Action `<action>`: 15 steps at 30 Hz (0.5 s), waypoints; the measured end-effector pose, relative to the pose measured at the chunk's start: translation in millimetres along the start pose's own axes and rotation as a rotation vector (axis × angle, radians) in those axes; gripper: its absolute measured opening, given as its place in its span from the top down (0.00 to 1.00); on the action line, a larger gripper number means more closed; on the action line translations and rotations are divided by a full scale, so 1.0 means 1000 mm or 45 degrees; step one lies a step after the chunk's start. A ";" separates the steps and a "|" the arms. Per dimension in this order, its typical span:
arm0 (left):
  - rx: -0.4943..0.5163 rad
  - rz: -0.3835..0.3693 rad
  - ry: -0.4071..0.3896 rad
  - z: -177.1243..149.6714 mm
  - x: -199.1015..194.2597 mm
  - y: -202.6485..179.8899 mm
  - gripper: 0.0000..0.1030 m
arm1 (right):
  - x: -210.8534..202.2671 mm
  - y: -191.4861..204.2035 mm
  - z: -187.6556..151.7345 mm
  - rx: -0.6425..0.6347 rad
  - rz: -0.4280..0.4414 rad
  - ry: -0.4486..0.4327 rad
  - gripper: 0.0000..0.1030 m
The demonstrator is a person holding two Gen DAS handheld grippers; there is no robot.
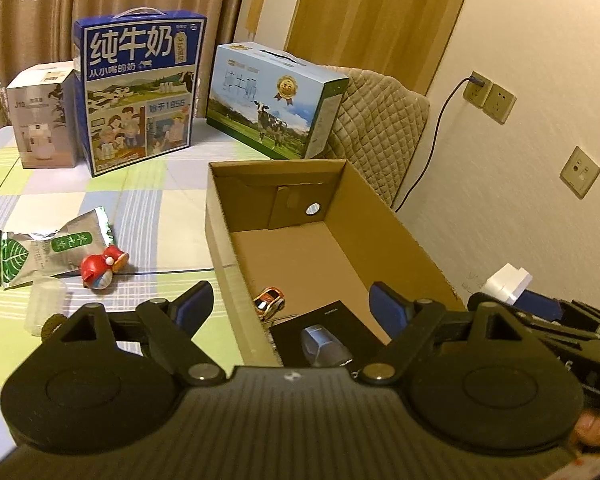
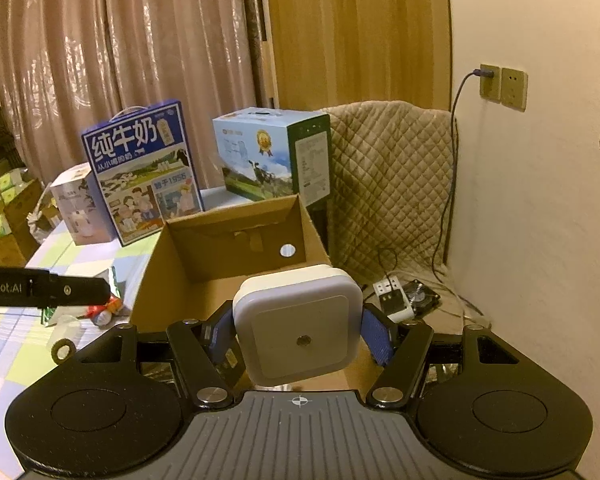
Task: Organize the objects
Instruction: 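Open the left tool to drop the black box while the right tool releases the night light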
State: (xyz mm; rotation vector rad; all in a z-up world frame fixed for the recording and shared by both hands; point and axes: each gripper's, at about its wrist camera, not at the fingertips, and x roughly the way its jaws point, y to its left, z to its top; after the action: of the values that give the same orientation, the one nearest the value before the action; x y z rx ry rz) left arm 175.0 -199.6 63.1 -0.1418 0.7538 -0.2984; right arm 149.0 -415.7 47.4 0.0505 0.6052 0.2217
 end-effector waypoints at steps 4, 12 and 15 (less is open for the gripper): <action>-0.010 0.004 0.002 -0.003 -0.003 0.006 0.20 | 0.004 0.002 0.002 0.023 0.058 0.006 0.39; -0.024 0.019 -0.001 -0.009 -0.009 0.019 0.20 | -0.006 0.006 0.005 0.034 0.063 -0.049 0.35; -0.033 0.035 -0.004 -0.011 -0.014 0.027 0.19 | -0.012 0.010 0.005 0.029 0.064 -0.047 0.35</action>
State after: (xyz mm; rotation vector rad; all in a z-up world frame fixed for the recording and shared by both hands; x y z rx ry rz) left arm 163.0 -169.5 57.8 -0.1561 0.7560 -0.2626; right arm 140.1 -408.1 59.7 0.0912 0.5702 0.2620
